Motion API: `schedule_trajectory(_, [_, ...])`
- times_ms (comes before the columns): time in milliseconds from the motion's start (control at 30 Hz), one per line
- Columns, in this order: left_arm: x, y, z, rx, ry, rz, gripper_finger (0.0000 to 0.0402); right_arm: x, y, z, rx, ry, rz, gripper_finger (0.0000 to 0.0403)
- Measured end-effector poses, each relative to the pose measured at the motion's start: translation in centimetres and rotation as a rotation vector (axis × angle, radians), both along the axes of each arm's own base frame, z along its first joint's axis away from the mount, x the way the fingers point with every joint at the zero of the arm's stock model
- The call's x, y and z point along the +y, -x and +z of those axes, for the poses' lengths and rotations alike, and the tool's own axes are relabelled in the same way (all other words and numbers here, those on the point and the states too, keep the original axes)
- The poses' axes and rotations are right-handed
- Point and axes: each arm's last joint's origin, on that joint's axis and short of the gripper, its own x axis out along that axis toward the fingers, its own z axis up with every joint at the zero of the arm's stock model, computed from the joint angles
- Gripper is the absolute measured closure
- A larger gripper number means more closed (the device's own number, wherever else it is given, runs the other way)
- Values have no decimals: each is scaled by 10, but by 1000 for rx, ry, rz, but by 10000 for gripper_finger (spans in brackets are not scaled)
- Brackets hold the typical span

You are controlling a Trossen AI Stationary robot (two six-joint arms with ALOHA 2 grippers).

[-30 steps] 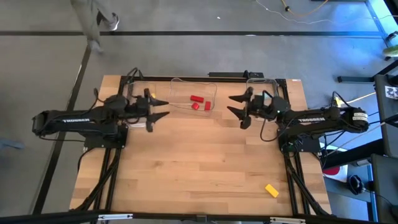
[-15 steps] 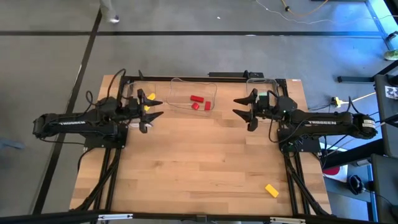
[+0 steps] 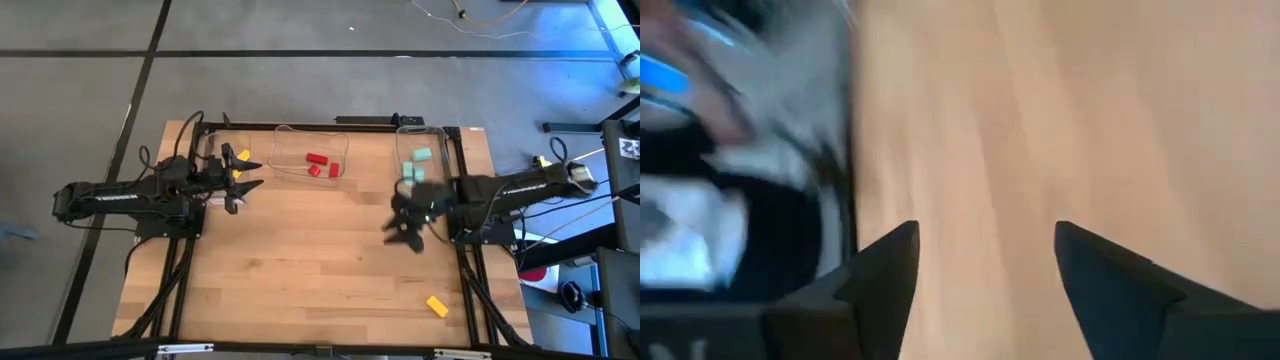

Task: Sort & place blocks by color
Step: Put the yellow block into the left transparent bin

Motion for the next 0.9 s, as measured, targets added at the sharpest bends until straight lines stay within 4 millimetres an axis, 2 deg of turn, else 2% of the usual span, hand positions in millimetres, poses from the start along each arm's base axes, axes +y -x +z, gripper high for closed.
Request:
schedule_trajectory(167, [0, 0, 0, -1, 1, 0, 204, 55, 25, -5, 579, -102, -148, 168])
schedule_trajectory(267, [0, 0, 0, 0, 1, 0, 204, 86, 38, -9, 793, -101, -271, 168])
schedule_trajectory(400, [0, 0, 0, 0, 1, 0, 204, 121, 45, -23, 872, -84, -357, 168])
schedule_trajectory(500, [0, 0, 0, -1, 1, 1, 204, 139, 47, -37, 921, -80, -409, 168])
schedule_trajectory(667, [1, 0, 0, -1, 4, 21, 204, 158, 48, -59, 1025, -56, -469, 168])
schedule_trajectory(900, [1, 1, 2, -21, 4, 35, 204, 178, 42, -83, 1028, -51, -442, 168])
